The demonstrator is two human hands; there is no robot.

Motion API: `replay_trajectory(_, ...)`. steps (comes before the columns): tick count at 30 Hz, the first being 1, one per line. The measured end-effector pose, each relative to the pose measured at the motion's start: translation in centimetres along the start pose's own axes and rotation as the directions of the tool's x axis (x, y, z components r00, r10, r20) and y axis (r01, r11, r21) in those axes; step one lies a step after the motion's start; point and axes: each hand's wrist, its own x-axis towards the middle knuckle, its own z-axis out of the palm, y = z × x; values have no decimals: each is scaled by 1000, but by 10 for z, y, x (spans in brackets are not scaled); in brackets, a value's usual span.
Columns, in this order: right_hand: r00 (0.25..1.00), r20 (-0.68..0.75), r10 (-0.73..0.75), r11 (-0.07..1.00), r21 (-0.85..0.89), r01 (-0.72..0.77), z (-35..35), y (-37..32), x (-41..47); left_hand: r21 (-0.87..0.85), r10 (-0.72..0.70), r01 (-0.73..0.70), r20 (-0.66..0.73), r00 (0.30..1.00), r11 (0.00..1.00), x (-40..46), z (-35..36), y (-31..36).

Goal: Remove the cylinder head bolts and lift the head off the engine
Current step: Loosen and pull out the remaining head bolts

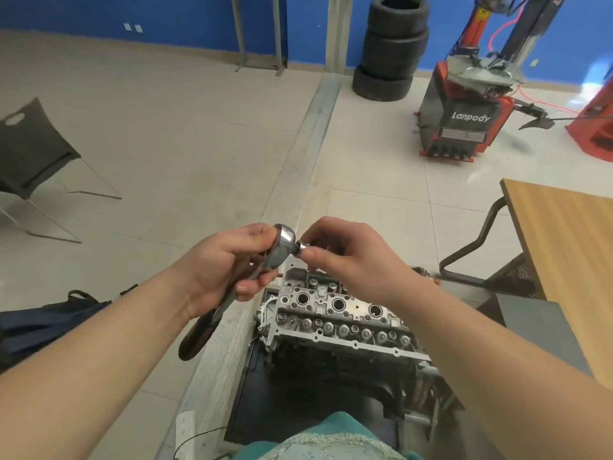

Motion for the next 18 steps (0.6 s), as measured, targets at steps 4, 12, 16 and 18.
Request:
replay_trajectory(4,996,63,61,971,229,-74,30,-1,14,41,-35,33,51,998,999,1,-28,-1)
replay_trajectory(12,985,-12,172,977,132,-169,73,5,33,236,-131,112,63,989,965,17,-68,3)
replay_trajectory(16,970,-46,238,950,-199,-242,79,15,37,632,-103,115,-56,993,766,44,-56,9)
replay_trajectory(18,954,-59,295,941,-153,-301,79,21,38,701,-117,120,-53,992,703,54,-51,10)
